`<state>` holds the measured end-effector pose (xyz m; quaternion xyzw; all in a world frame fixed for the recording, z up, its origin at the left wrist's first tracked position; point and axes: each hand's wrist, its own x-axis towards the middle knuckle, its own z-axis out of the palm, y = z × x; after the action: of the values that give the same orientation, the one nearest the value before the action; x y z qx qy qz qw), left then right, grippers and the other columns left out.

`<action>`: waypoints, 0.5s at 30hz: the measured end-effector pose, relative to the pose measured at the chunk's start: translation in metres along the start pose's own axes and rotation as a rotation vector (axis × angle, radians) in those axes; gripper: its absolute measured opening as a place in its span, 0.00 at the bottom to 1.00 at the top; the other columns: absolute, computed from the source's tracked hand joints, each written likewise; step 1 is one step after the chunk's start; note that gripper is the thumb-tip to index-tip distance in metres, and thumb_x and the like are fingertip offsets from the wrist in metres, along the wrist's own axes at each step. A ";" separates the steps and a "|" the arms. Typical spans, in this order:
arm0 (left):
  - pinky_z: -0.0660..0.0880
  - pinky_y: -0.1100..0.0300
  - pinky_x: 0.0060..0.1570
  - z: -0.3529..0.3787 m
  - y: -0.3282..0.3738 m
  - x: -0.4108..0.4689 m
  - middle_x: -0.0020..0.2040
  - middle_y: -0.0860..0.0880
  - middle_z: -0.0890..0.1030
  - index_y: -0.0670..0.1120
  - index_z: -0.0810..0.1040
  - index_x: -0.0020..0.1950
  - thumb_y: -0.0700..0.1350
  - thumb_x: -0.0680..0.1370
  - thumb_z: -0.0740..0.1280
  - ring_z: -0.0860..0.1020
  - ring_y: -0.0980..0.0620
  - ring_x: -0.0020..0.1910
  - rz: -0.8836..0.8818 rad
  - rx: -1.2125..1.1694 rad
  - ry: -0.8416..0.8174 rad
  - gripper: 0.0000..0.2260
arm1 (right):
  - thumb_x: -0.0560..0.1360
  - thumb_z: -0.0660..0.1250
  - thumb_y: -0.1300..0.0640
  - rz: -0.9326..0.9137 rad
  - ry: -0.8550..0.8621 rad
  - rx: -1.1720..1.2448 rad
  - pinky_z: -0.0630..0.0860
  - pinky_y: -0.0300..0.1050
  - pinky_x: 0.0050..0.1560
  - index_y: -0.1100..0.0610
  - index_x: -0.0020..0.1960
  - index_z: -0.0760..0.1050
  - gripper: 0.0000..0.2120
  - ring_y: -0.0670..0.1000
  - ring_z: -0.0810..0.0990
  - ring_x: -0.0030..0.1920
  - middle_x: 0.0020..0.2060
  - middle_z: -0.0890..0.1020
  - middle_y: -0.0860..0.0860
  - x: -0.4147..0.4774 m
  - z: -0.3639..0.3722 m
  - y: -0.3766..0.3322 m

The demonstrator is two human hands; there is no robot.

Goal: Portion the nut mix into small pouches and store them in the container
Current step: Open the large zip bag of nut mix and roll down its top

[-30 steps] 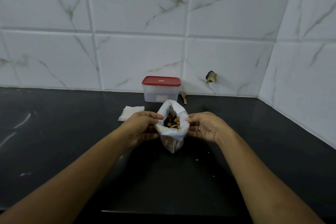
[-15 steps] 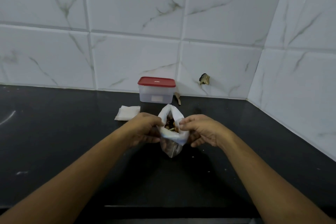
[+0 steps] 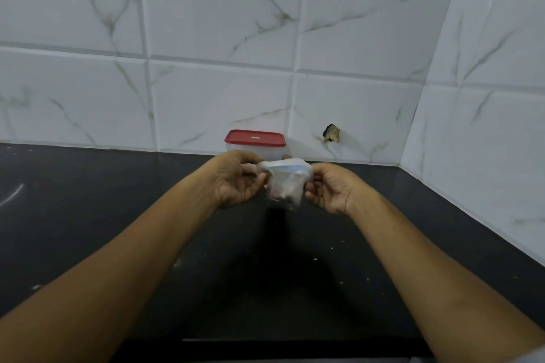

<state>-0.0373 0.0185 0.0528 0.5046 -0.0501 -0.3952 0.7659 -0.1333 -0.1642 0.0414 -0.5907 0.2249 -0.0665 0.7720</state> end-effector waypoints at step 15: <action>0.81 0.60 0.30 -0.019 -0.023 -0.002 0.46 0.42 0.82 0.39 0.79 0.54 0.39 0.80 0.68 0.82 0.52 0.32 0.041 0.269 0.023 0.05 | 0.80 0.68 0.61 -0.111 -0.009 -0.397 0.80 0.44 0.28 0.65 0.57 0.80 0.09 0.49 0.80 0.28 0.35 0.82 0.57 -0.004 -0.017 0.012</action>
<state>-0.0424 0.0297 0.0255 0.6062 -0.1043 -0.3637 0.6995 -0.1460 -0.1739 0.0276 -0.7430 0.1970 -0.0608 0.6367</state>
